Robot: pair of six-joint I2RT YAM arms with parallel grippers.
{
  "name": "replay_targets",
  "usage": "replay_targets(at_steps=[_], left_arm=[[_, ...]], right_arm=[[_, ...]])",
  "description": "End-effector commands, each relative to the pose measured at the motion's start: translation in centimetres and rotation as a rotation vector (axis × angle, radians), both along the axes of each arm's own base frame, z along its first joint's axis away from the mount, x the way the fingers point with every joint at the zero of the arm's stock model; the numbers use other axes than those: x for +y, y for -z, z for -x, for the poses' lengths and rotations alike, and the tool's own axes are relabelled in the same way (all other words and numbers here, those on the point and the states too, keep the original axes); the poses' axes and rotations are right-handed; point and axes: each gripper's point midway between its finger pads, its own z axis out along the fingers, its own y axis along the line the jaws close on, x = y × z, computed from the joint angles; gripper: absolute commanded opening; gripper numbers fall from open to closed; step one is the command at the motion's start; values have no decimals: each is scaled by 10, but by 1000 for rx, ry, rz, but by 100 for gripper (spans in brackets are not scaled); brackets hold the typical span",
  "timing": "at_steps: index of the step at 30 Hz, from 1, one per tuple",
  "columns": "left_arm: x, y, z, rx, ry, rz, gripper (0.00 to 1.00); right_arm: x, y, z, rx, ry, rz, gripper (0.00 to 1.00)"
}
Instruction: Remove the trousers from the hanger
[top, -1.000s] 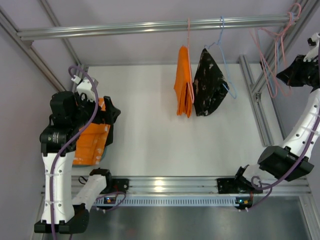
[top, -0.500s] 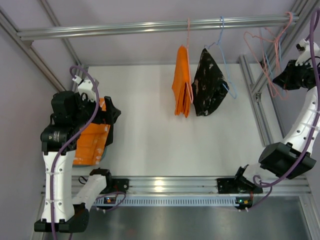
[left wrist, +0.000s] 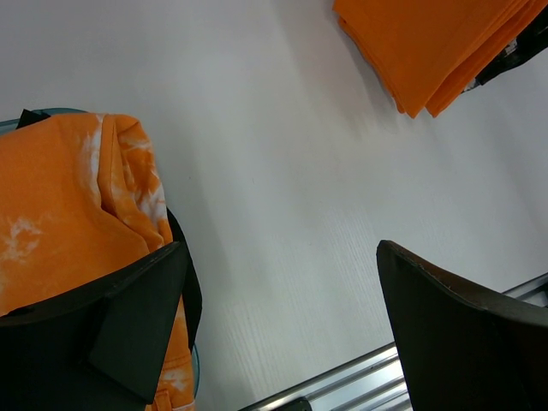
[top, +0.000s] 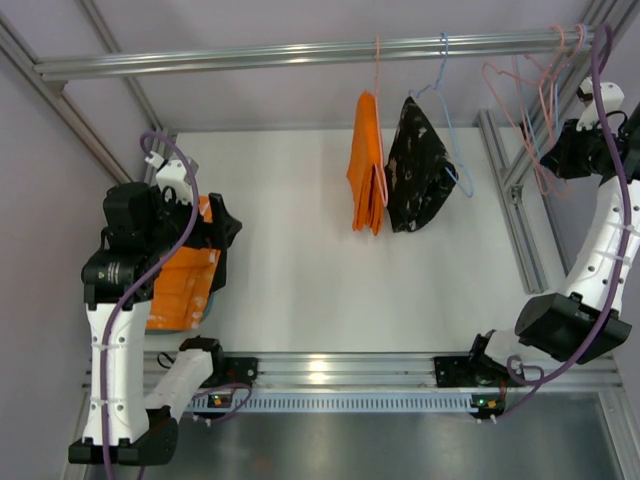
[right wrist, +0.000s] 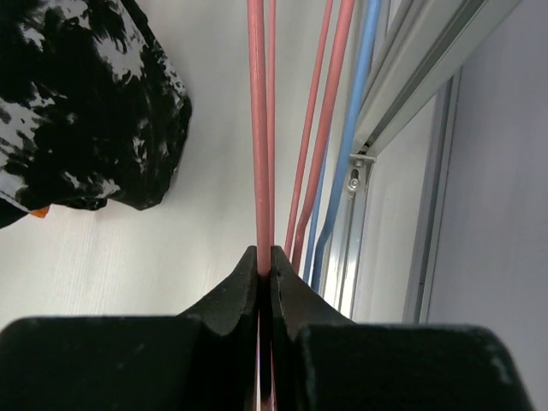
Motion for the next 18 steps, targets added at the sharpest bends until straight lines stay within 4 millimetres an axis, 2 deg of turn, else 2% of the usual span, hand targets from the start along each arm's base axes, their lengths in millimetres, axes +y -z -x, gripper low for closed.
replay_targets(at_steps=[1, 7, 8, 9, 11, 13, 14, 15, 16, 17, 18], left_arm=[[3, 2, 0, -4, -12, -9, 98], [3, 2, 0, -3, -12, -8, 98], [2, 3, 0, 1, -10, -5, 98], [2, 3, 0, -1, -8, -4, 98], [-2, 2, 2, 6, 11, 12, 98], [-4, 4, 3, 19, 16, 22, 98], [-4, 6, 4, 29, 15, 22, 98], [-3, 9, 2, 41, 12, 17, 98], [-2, 13, 1, 50, 7, 12, 98], [-1, 16, 2, 64, 4, 4, 98], [0, 17, 2, 70, 2, 1, 98]], right_arm=[[-5, 9, 6, 34, 72, -7, 0], [-5, 15, 8, 62, 92, -52, 0], [-4, 14, 9, 57, 89, -54, 3], [-3, 15, 10, 57, 85, -57, 19], [1, 10, 15, 46, 73, -64, 44], [3, 2, 19, 29, 70, -54, 62], [4, -4, 22, 15, 67, -44, 67], [5, -12, 27, 5, 64, -31, 77], [7, -16, 30, 1, 60, -23, 82], [6, -30, 34, -28, 49, 6, 87], [10, -28, 44, 1, 41, -6, 98]])
